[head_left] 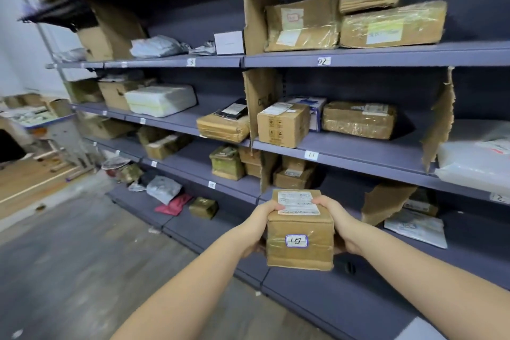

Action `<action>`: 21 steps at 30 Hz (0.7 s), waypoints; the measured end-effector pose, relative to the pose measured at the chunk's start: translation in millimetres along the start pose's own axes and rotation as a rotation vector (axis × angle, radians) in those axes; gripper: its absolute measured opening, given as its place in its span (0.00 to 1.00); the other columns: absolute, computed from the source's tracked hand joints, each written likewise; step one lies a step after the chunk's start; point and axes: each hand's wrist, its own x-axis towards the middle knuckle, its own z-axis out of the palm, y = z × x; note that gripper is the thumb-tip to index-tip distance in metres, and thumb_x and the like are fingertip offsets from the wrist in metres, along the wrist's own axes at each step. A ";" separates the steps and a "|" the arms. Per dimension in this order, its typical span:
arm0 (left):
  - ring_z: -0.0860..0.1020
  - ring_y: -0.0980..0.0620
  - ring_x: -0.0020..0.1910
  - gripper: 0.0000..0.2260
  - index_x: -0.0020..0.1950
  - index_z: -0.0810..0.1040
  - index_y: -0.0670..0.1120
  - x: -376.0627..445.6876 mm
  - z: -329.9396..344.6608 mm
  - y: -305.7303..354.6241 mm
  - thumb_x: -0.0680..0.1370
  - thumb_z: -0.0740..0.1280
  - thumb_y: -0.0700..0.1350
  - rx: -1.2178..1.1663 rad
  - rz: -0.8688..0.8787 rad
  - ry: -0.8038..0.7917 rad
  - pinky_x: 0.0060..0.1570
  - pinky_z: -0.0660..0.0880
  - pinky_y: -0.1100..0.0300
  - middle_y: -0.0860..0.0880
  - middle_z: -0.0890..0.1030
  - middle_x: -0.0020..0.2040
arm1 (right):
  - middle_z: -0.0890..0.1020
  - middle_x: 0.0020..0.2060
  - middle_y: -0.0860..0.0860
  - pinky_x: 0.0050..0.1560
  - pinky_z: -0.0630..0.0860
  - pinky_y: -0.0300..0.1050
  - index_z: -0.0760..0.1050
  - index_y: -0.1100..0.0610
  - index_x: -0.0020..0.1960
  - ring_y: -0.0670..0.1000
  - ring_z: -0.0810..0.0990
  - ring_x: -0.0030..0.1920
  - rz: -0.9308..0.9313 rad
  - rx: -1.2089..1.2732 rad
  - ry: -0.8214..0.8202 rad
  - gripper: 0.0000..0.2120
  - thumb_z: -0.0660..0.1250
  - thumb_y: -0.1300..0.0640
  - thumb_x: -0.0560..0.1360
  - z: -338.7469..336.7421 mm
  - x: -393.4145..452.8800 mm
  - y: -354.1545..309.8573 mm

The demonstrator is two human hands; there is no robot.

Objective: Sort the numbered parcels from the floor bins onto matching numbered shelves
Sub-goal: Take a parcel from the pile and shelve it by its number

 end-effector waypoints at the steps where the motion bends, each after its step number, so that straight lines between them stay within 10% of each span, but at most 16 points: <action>1: 0.77 0.49 0.35 0.12 0.45 0.78 0.49 2.0 -10.7 0.3 0.75 0.62 0.56 -0.018 0.006 0.019 0.39 0.72 0.59 0.51 0.80 0.28 | 0.85 0.41 0.57 0.36 0.76 0.44 0.80 0.54 0.53 0.57 0.82 0.42 -0.007 -0.009 -0.017 0.24 0.56 0.37 0.76 8.9 2.7 -6.4; 5: 0.78 0.46 0.39 0.12 0.45 0.79 0.49 11.5 -54.4 -0.5 0.75 0.63 0.56 -0.052 0.012 0.067 0.47 0.74 0.54 0.50 0.82 0.30 | 0.76 0.20 0.50 0.35 0.74 0.43 0.76 0.54 0.42 0.53 0.76 0.32 0.006 -0.045 -0.060 0.22 0.54 0.39 0.78 50.1 9.3 -28.4; 21: 0.79 0.47 0.38 0.11 0.45 0.80 0.49 64.8 -307.1 14.8 0.75 0.63 0.55 -0.096 0.082 0.075 0.42 0.73 0.55 0.51 0.81 0.29 | 0.76 0.20 0.49 0.29 0.74 0.40 0.79 0.54 0.50 0.49 0.75 0.23 -0.040 -0.052 -0.052 0.22 0.57 0.38 0.77 281.1 95.2 -110.1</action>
